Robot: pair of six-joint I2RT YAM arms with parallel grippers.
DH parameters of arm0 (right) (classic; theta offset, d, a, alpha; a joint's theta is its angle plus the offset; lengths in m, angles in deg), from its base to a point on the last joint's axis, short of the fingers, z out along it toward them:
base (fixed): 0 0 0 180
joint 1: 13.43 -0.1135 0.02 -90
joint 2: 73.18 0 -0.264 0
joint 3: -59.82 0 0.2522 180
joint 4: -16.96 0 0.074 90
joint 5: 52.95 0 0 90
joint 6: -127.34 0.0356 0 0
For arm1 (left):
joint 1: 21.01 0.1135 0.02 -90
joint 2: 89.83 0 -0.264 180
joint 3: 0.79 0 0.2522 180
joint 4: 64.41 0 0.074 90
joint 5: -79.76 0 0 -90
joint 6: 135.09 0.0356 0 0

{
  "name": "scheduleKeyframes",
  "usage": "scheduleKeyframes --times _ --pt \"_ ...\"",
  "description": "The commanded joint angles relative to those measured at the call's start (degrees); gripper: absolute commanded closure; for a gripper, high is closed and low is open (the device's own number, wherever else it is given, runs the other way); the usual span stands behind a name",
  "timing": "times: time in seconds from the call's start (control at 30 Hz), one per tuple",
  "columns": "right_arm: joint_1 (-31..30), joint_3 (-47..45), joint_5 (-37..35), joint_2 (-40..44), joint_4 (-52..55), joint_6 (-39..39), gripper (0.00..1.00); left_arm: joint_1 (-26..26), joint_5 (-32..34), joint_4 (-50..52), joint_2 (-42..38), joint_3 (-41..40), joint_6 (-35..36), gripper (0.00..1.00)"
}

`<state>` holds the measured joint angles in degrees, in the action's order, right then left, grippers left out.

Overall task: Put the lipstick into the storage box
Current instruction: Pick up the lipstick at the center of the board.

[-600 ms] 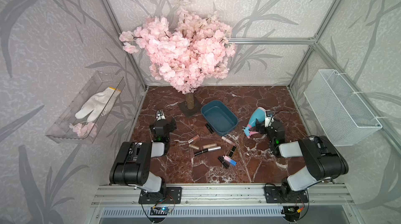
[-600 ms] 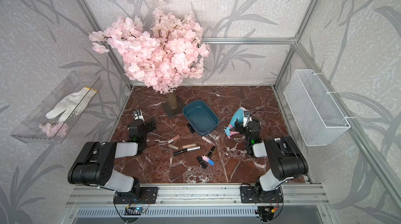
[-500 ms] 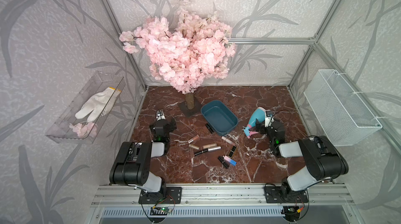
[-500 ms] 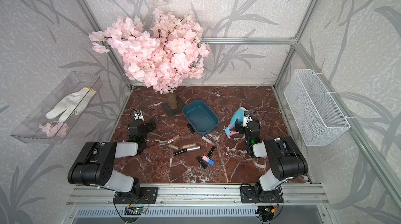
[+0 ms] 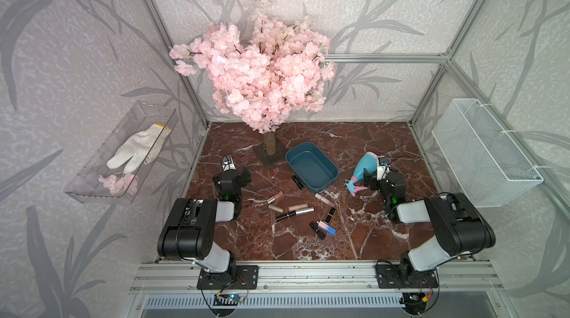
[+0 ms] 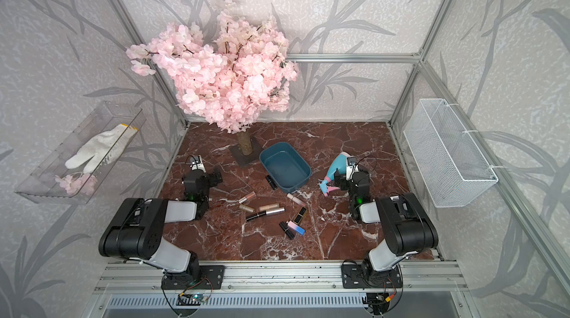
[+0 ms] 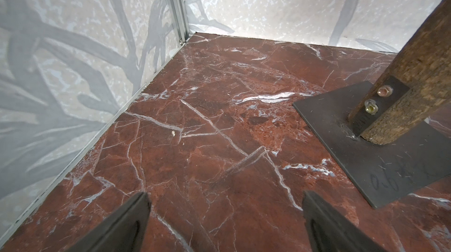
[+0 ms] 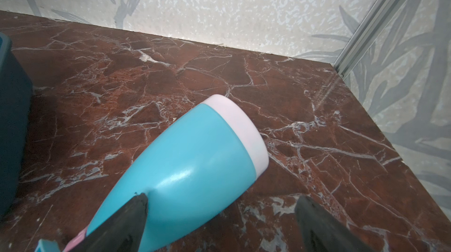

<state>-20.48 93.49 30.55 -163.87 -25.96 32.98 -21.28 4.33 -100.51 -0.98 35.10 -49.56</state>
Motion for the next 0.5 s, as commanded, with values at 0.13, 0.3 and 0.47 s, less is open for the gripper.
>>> scheduleKeyframes --times 0.13,0.3,0.47 --pt "2.1 1.2 3.4 0.6 0.5 1.8 0.01 0.5 -0.8 -0.1 -1.1 0.7 0.9 0.00" --pt "2.1 2.4 -1.8 7.2 8.4 3.5 0.01 0.4 2.6 31.2 -4.9 15.0 -2.1 0.00" --pt "2.5 5.2 -3.5 17.9 21.8 7.5 0.01 0.4 -1.4 39.2 -9.1 17.1 -6.3 0.00"
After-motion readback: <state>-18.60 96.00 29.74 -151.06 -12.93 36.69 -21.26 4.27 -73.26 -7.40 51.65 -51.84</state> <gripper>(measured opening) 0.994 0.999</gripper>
